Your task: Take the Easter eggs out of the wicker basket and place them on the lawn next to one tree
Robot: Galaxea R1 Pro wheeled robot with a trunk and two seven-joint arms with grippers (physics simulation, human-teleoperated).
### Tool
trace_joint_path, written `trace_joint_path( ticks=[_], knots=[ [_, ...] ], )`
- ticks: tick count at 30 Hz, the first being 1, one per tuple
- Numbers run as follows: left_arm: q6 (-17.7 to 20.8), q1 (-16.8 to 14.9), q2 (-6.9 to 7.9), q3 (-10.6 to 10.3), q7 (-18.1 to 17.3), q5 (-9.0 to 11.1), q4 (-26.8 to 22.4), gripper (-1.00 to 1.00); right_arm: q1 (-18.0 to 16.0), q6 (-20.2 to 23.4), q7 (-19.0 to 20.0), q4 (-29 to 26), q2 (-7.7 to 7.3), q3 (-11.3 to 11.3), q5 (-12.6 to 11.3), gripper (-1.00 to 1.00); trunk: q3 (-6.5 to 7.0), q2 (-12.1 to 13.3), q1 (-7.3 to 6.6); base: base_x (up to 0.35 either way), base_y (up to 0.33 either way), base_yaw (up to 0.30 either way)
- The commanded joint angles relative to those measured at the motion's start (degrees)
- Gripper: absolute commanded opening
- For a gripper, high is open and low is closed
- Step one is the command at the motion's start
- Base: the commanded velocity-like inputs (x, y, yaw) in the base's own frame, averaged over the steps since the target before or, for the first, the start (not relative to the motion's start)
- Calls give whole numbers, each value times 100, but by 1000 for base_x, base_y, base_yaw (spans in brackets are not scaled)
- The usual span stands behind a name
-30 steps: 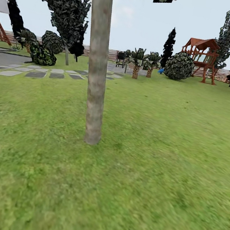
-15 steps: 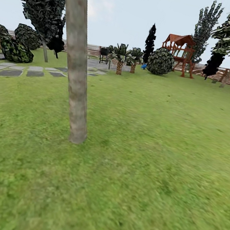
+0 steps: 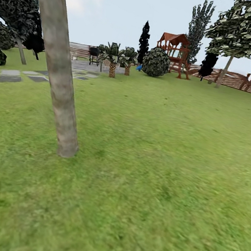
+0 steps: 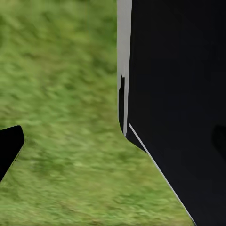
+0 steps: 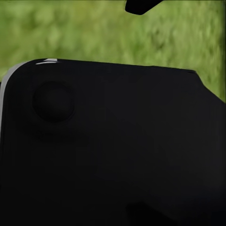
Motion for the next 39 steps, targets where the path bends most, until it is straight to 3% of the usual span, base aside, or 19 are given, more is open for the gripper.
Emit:
trace_joint_path(
  ticks=[1, 39],
  knots=[
    [0, 3, 0, 0, 1, 2, -7, 100, -4, -20, 2, 8, -2, 1, -2, 100, -6, -2, 0, 0, 0, -291],
    [0, 3, 0, 0, 1, 2, -7, 100, -4, -20, 2, 8, -21, 0, -11, 100, -51, -2, 0, 0, 0, -293]
  ],
)
